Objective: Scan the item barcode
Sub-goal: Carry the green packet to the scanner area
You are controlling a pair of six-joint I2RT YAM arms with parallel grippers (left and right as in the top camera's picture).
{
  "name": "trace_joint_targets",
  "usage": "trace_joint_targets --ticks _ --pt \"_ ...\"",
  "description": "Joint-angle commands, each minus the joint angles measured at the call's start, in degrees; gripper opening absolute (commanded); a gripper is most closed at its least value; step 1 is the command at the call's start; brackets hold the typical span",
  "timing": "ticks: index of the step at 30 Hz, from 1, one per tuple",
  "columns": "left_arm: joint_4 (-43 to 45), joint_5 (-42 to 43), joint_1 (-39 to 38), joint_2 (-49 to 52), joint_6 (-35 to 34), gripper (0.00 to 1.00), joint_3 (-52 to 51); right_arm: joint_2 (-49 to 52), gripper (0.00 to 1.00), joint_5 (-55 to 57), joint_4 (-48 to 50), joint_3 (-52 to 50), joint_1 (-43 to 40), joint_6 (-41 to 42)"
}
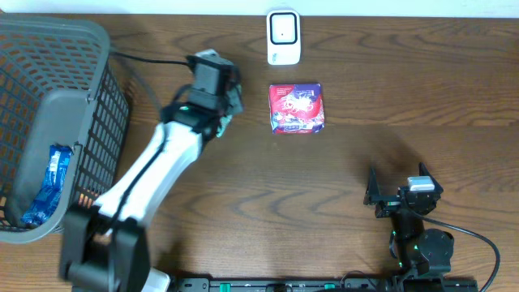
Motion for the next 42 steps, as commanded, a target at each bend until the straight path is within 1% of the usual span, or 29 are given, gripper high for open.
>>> trace_joint_targets --ticks 1,4,8,12,16,21,24,25,27,28,30,33,40,41,42 --pt "3.30 -5.99 -2.82 7.08 -2.21 0.07 0.83 -0.09 0.99 0.11 -0.26 -0.09 -0.37 -0.70" --pt "6.97 -5.99 -4.37 11.47 -7.67 0.07 0.83 -0.09 0.99 0.13 -0.26 -0.09 -0.37 -0.70" --pt "12.74 -5.95 -6.08 16.11 -17.94 0.08 0.83 -0.09 0.99 0.13 -0.26 -0.09 -0.37 -0.70" --pt "17.94 -4.76 -7.28 18.93 -21.62 0.07 0.83 -0.09 0.99 0.11 -0.26 -0.09 -0.37 -0.70" --pt "23.39 -0.22 -8.44 21.46 -21.68 0.08 0.83 -0.09 0.99 0.13 -0.26 -0.09 -0.37 -0.70" --pt "25.55 0.92 -9.09 22.21 -21.62 0.08 0.85 -0.09 0.99 0.13 -0.26 -0.09 -0.37 -0.70" --pt "29.24 6.88 -9.09 22.21 -20.70 0.08 0.85 -0.09 0.99 0.13 -0.26 -0.09 -0.37 -0.70" --pt "30.88 8.85 -9.09 22.21 -20.00 0.14 0.85 -0.09 0.99 0.13 -0.26 -0.09 -0.37 -0.70" --pt "34.29 11.30 -9.03 22.05 -18.58 0.15 0.85 -0.09 0.99 0.13 -0.26 -0.09 -0.37 -0.70" --pt "34.80 11.02 -8.94 21.90 -18.58 0.15 0.85 -0.09 0.99 0.11 -0.26 -0.09 -0.37 -0.70" --pt "34.69 8.87 -8.28 21.38 -18.60 0.15 0.85 -0.09 0.99 0.13 -0.26 -0.09 -0.37 -0.70" --pt "34.16 8.04 -6.75 21.09 -18.60 0.15 0.85 -0.09 0.99 0.13 -0.26 -0.09 -0.37 -0.70" --pt "27.56 8.00 -3.17 21.09 -18.60 0.12 0.85 -0.09 0.99 0.13 -0.26 -0.09 -0.37 -0.70" --pt "26.80 8.02 -2.84 21.09 -18.60 0.13 0.85 -0.09 0.99 0.13 -0.26 -0.09 -0.37 -0.70" --pt "26.27 8.07 -2.60 21.03 -18.60 0.17 0.85 -0.09 0.99 0.13 -0.26 -0.09 -0.37 -0.70"
